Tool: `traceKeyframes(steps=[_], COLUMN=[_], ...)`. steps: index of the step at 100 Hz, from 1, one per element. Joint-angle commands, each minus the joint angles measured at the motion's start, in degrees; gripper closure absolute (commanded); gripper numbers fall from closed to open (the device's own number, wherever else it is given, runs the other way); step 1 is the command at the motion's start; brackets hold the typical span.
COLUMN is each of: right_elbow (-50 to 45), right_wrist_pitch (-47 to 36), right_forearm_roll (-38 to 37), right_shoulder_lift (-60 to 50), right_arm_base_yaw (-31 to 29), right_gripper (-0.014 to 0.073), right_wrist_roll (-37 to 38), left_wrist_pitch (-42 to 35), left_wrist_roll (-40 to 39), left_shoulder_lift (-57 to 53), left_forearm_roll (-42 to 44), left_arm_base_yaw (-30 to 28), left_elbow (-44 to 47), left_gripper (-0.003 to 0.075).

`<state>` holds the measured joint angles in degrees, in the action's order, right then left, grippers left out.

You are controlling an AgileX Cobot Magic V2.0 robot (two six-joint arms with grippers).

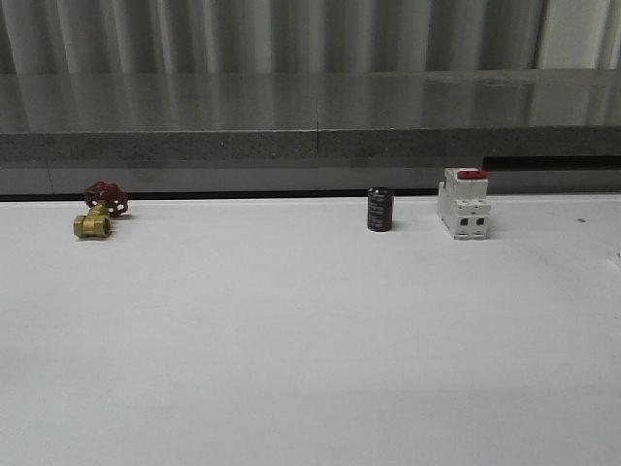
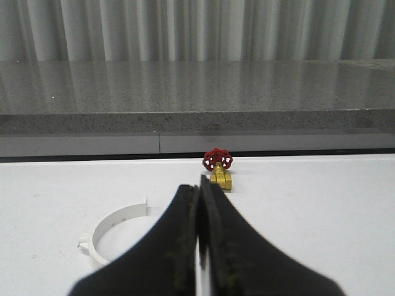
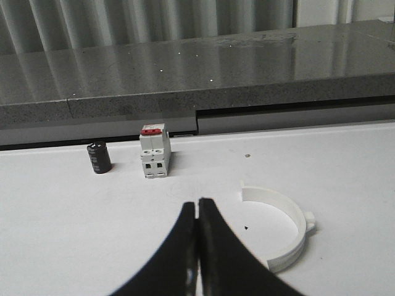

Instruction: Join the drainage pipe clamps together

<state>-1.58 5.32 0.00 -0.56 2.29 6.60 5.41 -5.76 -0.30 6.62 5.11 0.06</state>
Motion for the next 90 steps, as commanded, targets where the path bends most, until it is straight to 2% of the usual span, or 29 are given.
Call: traceKeyframes(steps=[1,30,50,60,78,90], right_elbow=[0.96,0.96,0.96,0.96,0.96,0.96], right_wrist_pitch=[-4.75,-4.75,-4.75,-4.75,-4.75,-4.75], right_forearm_roll=[0.0,0.0,0.0,0.0,0.0,0.0], right_shoulder_lift=[-0.94,-0.94,-0.94,-0.94,-0.94,-0.94], right_arm_base_yaw=[0.04,0.04,0.04,0.04,0.04,0.04], right_gripper=[0.0661,0.0661,0.0661,0.0661,0.0661,0.0661], right_wrist_roll=[-0.26,-0.26,-0.26,-0.26,-0.26,-0.26], left_wrist_pitch=[-4.6,-4.32,3.18,11.08,29.91,37.45], left_wrist_roll=[-0.41,-0.41,-0.41,-0.41,-0.41,-0.41], left_shoulder_lift=[-1.5,-1.5,2.92,9.88,26.63,35.5], left_forearm_roll=[0.09,-0.31,-4.12,-4.67,-3.57,-3.57], left_arm_base_yaw=[-0.18,-0.18,-0.18,-0.18,-0.18,-0.18], left_elbow=[2.48,1.65,-8.71,-16.72,-32.19,-38.97], left_gripper=[0.0741,0.0741,0.0741,0.0741,0.0741,0.0741])
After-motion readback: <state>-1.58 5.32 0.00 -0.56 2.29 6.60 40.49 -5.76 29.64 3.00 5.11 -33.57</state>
